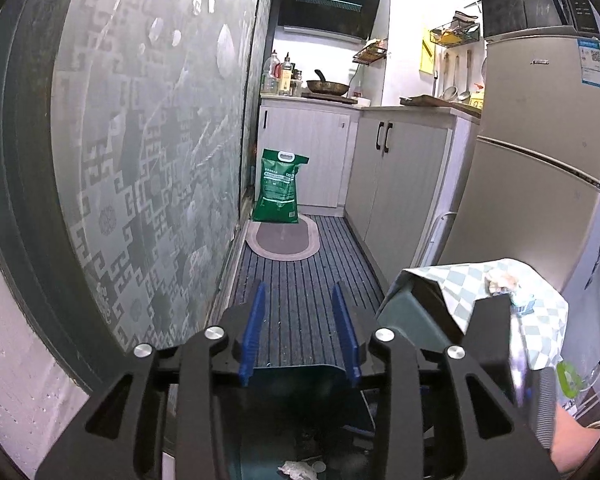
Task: Collect trash
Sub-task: 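Move both tools back over the table toward the bread and nut shells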
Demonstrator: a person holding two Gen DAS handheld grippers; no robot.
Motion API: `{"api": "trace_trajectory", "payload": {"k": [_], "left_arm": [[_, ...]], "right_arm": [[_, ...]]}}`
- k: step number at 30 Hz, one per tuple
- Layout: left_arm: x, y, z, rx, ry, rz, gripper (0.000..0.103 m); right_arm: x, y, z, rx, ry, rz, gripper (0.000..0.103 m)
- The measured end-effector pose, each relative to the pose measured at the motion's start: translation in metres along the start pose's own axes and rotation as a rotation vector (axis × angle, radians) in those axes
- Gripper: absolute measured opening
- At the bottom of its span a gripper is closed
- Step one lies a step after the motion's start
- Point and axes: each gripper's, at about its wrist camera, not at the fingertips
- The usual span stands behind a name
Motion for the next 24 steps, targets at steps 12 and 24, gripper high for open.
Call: {"api": "trace_trajectory", "payload": {"k": [12, 24], "left_arm": [[-0.005, -0.050, -0.015, -0.041, -0.032, 0.081, 0.044], [-0.035, -0.103, -0.012, -0.071, 0.017, 0.156, 0.046]], "right_arm": [[0.065, -0.058, 0.000, -0.067, -0.128, 0.086, 0.055], [0.098, -0.134, 0.029, -0.179, -0.165, 0.179, 0.054]]}}
Point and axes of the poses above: each gripper's, at about its wrist camera, not at the fingertips, and x roughly against the way its jaws point, y to its left, z to its underside, and after that the axes turned 10 degrees about z, right-handed
